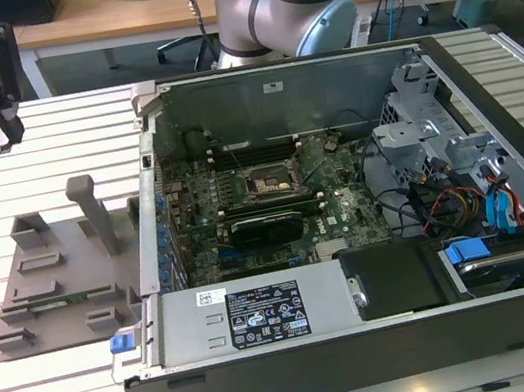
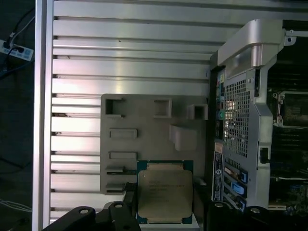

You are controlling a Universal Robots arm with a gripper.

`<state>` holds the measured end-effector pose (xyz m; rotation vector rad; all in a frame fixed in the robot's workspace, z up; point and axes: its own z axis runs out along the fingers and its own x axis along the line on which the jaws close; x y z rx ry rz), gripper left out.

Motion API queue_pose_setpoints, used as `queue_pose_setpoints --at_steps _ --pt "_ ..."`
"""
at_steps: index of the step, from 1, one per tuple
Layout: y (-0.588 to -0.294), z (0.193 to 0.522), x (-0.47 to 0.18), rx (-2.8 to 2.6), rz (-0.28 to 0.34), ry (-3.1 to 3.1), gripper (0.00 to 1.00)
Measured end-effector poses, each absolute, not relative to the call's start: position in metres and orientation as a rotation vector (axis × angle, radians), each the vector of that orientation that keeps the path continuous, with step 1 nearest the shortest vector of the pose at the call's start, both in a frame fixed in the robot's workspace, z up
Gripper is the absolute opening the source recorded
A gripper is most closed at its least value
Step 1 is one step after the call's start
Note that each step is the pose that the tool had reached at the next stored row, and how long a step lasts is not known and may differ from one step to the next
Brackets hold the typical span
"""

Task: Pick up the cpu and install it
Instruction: 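Pick up the cpu and move it towards the insertion slot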

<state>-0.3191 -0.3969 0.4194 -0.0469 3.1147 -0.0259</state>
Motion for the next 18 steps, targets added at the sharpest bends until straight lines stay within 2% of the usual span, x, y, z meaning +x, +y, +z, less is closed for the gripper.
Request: queue_pose_setpoints --at_steps 18 --pt "-0.396 0.417 -0.234 -0.047 -0.026 3.121 0.55"
